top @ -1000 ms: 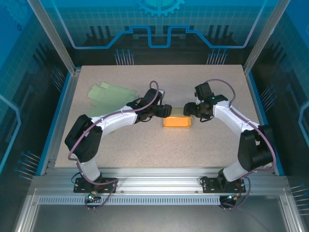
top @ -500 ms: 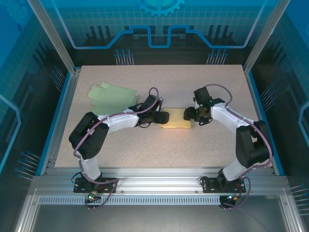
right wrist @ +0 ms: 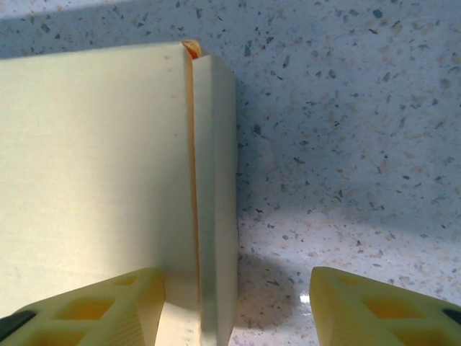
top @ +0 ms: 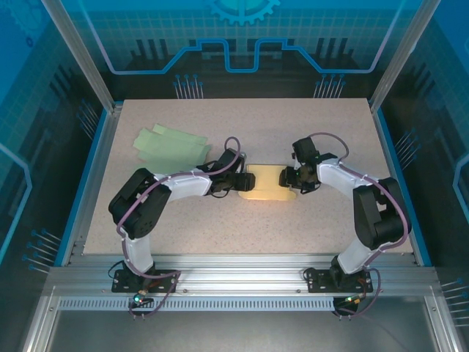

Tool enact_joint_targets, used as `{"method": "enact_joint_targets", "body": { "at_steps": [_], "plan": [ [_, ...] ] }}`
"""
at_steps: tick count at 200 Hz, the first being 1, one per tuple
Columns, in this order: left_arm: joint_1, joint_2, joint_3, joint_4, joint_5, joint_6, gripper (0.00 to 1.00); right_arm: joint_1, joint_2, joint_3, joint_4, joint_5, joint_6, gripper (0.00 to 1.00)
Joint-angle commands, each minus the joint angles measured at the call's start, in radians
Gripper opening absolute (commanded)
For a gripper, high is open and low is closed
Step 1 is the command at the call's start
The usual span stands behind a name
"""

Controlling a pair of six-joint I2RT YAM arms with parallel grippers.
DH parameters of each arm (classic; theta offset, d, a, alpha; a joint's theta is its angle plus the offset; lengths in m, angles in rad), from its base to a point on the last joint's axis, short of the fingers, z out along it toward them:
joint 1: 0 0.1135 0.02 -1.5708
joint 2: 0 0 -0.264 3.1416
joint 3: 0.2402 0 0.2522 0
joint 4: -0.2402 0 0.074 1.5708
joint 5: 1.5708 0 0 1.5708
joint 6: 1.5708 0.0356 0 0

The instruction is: Fold the paper box

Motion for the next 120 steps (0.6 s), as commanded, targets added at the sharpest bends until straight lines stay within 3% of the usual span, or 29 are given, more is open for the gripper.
{"method": "enact_joint_targets", "body": {
  "at_steps": [1, 56, 120],
  "plan": [
    [0.017, 0.034, -0.045, -0.020, 0.009, -0.021, 0.60, -0.014, 0.032, -0.037, 0.005, -0.008, 0.018, 0.56],
    [0.029, -0.030, -0.058, 0.016, 0.075, -0.038, 0.59, -0.013, -0.055, -0.042, 0.003, -0.064, 0.026, 0.59],
    [0.064, -0.072, 0.003, 0.023, 0.098, -0.038, 0.61, -0.024, -0.155, -0.041, 0.011, -0.086, 0.032, 0.83]
  ]
}}
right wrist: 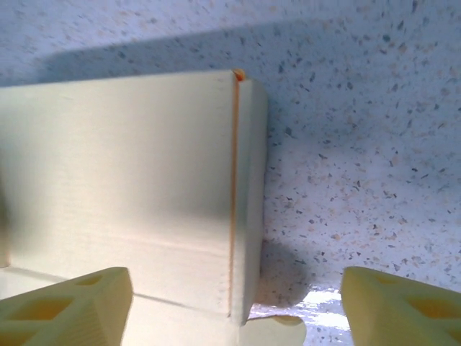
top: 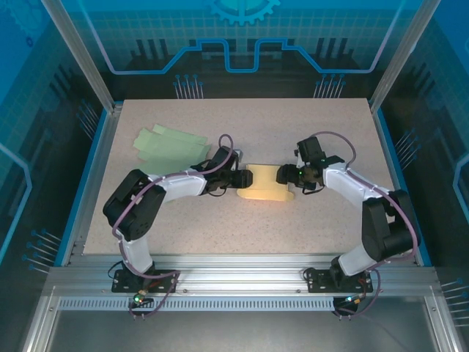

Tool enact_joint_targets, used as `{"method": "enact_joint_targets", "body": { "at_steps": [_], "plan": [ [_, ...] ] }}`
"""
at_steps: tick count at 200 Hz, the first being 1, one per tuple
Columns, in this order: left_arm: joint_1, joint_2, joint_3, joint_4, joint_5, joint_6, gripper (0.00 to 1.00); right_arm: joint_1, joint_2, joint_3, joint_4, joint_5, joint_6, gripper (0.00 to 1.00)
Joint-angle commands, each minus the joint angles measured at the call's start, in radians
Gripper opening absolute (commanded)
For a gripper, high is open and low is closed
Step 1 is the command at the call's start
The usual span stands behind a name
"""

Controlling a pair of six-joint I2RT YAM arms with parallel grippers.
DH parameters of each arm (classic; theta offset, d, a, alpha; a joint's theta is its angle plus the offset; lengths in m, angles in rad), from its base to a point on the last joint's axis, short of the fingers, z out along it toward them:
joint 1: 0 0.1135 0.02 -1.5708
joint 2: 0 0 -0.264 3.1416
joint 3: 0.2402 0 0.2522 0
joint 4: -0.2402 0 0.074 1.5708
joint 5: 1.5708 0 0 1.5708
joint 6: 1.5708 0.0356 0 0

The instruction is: Fold the paper box

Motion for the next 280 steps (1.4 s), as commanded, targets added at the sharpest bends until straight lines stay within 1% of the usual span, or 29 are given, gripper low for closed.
{"method": "enact_joint_targets", "body": {
  "at_steps": [1, 21, 59, 98, 103, 117, 143, 154, 170, 203, 214, 241, 269, 280],
  "plan": [
    [0.028, -0.025, 0.035, -0.021, 0.026, -0.003, 0.61, -0.017, -0.031, -0.008, -0.005, -0.032, 0.005, 0.83],
    [0.042, -0.002, 0.052, -0.019, 0.043, -0.004, 0.60, -0.024, -0.023, -0.012, 0.013, -0.054, 0.013, 0.86],
    [0.051, 0.047, 0.064, -0.007, 0.098, -0.010, 0.59, -0.043, 0.030, -0.022, 0.051, -0.085, 0.028, 0.86],
    [0.057, 0.074, 0.058, 0.016, 0.148, -0.025, 0.57, -0.080, 0.069, -0.067, 0.149, -0.190, 0.064, 0.86],
    [0.059, 0.077, 0.057, 0.021, 0.157, -0.027, 0.56, -0.083, 0.074, -0.074, 0.159, -0.196, 0.067, 0.86],
    [0.065, 0.083, 0.058, 0.026, 0.174, -0.033, 0.55, -0.093, 0.084, -0.078, 0.184, -0.219, 0.075, 0.85],
    [0.076, 0.094, 0.050, 0.028, 0.177, -0.041, 0.52, -0.104, 0.106, -0.122, 0.232, -0.262, 0.088, 0.84],
    [0.079, 0.098, 0.044, 0.029, 0.179, -0.046, 0.48, -0.109, 0.117, -0.131, 0.252, -0.279, 0.097, 0.84],
    [0.087, 0.105, 0.030, 0.031, 0.186, -0.056, 0.48, -0.111, 0.132, -0.145, 0.285, -0.308, 0.107, 0.84],
    [0.115, 0.114, -0.022, 0.072, 0.211, -0.086, 0.44, -0.112, 0.166, -0.175, 0.380, -0.383, 0.145, 0.83],
    [0.124, 0.117, -0.038, 0.086, 0.222, -0.097, 0.40, -0.111, 0.174, -0.185, 0.416, -0.410, 0.156, 0.83],
    [0.147, 0.128, -0.062, 0.131, 0.264, -0.124, 0.35, -0.112, 0.187, -0.189, 0.472, -0.462, 0.167, 0.81],
    [0.167, 0.150, -0.070, 0.167, 0.301, -0.148, 0.34, -0.110, 0.192, -0.189, 0.522, -0.509, 0.175, 0.80],
    [0.171, 0.158, -0.071, 0.175, 0.310, -0.154, 0.32, -0.110, 0.194, -0.189, 0.541, -0.527, 0.180, 0.80]
  ]
}}
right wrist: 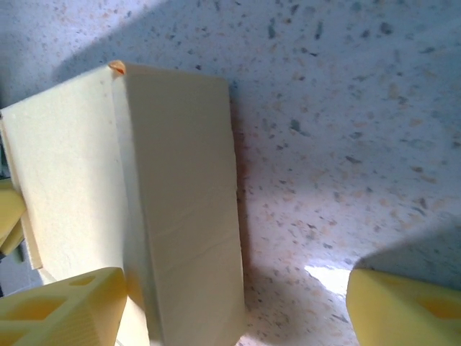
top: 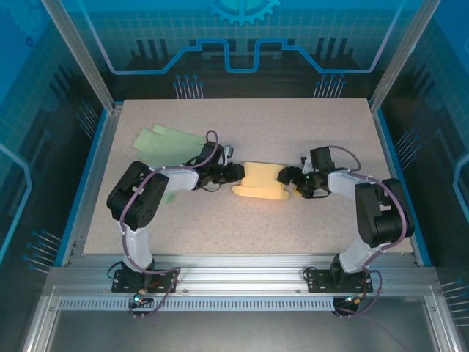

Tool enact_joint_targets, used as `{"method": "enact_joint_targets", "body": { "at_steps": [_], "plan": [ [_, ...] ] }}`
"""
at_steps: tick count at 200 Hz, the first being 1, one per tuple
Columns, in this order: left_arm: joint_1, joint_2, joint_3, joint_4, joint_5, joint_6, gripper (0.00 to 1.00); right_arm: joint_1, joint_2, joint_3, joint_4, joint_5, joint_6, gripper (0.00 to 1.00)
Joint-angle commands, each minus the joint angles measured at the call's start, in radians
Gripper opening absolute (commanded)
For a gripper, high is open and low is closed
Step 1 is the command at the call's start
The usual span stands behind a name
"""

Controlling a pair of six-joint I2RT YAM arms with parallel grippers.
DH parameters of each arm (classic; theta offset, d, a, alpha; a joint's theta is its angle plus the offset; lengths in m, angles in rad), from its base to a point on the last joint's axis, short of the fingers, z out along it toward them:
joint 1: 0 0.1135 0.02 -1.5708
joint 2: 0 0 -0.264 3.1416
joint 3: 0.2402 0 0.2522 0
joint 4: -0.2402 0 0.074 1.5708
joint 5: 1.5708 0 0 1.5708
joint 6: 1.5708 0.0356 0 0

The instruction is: Fold the paper box

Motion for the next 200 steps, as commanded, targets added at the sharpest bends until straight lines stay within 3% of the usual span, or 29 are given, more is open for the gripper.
{"method": "enact_joint_targets", "body": {
  "at_steps": [1, 34, 143, 200],
  "plan": [
    [0.026, 0.060, -0.034, -0.028, 0.018, -0.029, 0.32, 0.028, 0.061, -0.021, 0.191, -0.169, 0.019, 0.80],
    [0.035, 0.081, -0.033, -0.007, 0.046, -0.045, 0.25, 0.029, 0.077, -0.019, 0.251, -0.219, 0.042, 0.77],
    [0.049, 0.089, -0.037, 0.012, 0.069, -0.073, 0.18, 0.038, 0.063, -0.017, 0.360, -0.294, 0.105, 0.66],
    [0.062, 0.090, -0.040, 0.029, 0.073, -0.086, 0.17, 0.040, -0.023, -0.027, 0.173, -0.111, 0.038, 0.69]
  ]
}}
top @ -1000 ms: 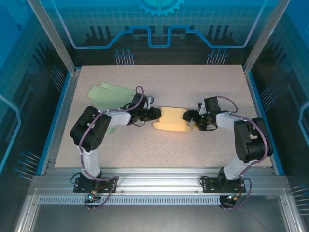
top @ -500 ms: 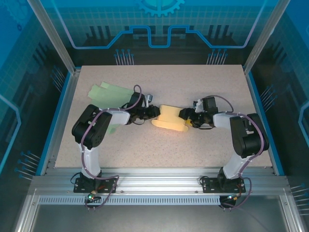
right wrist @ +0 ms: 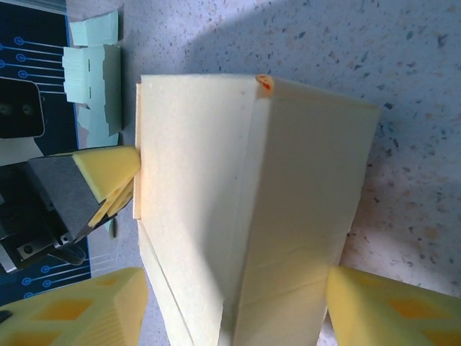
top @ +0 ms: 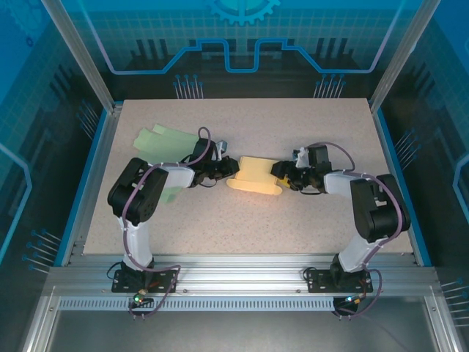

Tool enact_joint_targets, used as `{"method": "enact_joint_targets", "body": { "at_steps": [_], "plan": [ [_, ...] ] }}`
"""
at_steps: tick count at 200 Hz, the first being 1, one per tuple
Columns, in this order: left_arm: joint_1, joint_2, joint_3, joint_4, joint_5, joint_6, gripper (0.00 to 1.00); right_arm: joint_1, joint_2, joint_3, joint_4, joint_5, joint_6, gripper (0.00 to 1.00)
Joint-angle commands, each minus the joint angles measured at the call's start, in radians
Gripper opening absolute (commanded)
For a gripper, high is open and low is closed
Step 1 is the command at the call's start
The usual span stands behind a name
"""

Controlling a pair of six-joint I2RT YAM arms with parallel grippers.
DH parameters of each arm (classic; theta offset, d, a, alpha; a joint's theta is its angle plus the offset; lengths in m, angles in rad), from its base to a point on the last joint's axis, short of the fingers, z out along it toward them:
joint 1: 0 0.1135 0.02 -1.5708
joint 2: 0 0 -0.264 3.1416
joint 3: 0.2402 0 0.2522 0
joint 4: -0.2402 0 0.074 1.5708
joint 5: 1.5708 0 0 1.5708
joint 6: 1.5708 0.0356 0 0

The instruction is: Fold the paper box

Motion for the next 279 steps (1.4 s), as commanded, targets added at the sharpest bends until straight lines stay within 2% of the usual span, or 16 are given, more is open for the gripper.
{"method": "enact_joint_targets", "body": {
  "at_steps": [1, 34, 69, 120, 160, 183, 206, 234, 257, 279],
  "plan": [
    [-0.001, 0.050, -0.038, -0.088, -0.005, -0.024, 0.17, 0.018, -0.053, -0.012, -0.089, 0.069, -0.038, 0.69],
    [-0.001, 0.051, -0.034, -0.083, 0.002, -0.027, 0.17, 0.019, -0.049, -0.015, -0.102, 0.094, -0.045, 0.73],
    [-0.001, 0.052, -0.033, -0.079, 0.008, -0.029, 0.17, 0.030, 0.010, 0.002, -0.037, 0.048, -0.028, 0.74],
    [-0.001, 0.047, -0.039, -0.071, 0.010, -0.029, 0.17, 0.041, 0.085, 0.036, 0.112, -0.064, 0.011, 0.64],
    [-0.001, 0.024, -0.050, -0.051, 0.014, -0.034, 0.21, 0.039, 0.085, 0.034, 0.162, -0.086, 0.033, 0.49],
    [0.003, -0.006, -0.052, -0.042, 0.022, -0.039, 0.26, 0.032, 0.072, 0.023, 0.155, -0.087, 0.054, 0.40],
    [0.007, -0.052, -0.058, -0.029, 0.021, -0.041, 0.33, 0.024, 0.057, 0.005, 0.159, -0.095, 0.092, 0.38],
    [0.013, -0.139, -0.088, -0.002, 0.012, -0.019, 0.52, 0.017, 0.004, -0.009, 0.100, -0.089, 0.127, 0.37],
    [0.013, -0.240, -0.142, 0.058, -0.016, 0.039, 0.65, 0.018, -0.069, -0.016, 0.016, -0.070, 0.133, 0.36],
    [0.011, -0.347, -0.244, 0.212, -0.052, 0.157, 0.70, 0.017, -0.149, -0.013, -0.090, -0.043, 0.123, 0.36]
  ]
}}
